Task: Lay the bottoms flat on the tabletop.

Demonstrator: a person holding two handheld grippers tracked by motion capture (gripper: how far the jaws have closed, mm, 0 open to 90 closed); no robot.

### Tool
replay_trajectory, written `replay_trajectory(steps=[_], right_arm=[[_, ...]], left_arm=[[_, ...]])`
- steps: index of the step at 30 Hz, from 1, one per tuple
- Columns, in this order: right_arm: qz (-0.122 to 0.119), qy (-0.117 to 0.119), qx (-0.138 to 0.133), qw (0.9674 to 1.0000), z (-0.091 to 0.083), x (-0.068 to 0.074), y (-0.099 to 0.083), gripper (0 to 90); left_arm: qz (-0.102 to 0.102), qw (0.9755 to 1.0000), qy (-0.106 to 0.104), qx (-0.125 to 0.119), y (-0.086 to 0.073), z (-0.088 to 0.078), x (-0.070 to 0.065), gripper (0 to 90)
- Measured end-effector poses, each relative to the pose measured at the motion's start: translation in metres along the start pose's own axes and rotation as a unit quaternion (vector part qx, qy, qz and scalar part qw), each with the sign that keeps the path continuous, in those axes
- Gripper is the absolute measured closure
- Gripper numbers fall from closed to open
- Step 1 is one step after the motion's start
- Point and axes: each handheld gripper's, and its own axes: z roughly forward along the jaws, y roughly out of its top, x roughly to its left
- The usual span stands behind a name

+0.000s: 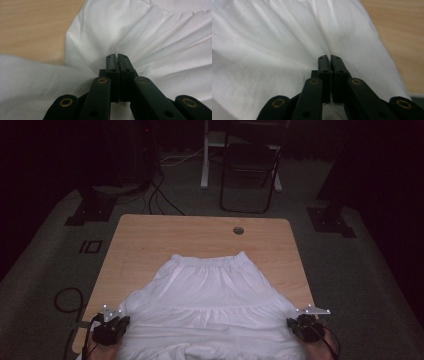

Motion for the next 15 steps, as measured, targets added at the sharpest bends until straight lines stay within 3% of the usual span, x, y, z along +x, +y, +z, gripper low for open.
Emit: replay_trajectory(steps=[4,5,6,8,15], right_arm=[[0.001,0.009,0.009,0.9999,-0.005,0.000,-0.004,84.7],[-0.006,0.008,0.004,0.9999,-0.004,0.001,-0.003,74.2],[-0.006,0.008,0.004,0.9999,-0.004,0.001,-0.003,74.2],[-0.011,0.011,-0.017,0.9997,-0.003,0.004,0.001,62.6],[-0.026,0.006,-0.067,0.9974,-0.001,0.017,0.026,53.9]], left_arm=[[0.010,0.9999,0.006,0.006,-0.002,-0.003,-0.005,87.2],[0.015,0.9998,0.008,0.006,-0.001,-0.003,-0.006,80.9],[0.020,0.9998,0.007,0.002,0.001,-0.001,-0.007,80.9],[0.028,0.9996,0.008,-0.003,0.006,0.002,-0.012,75.1],[0.065,0.9971,-0.011,-0.038,0.036,0.016,-0.033,62.1]])
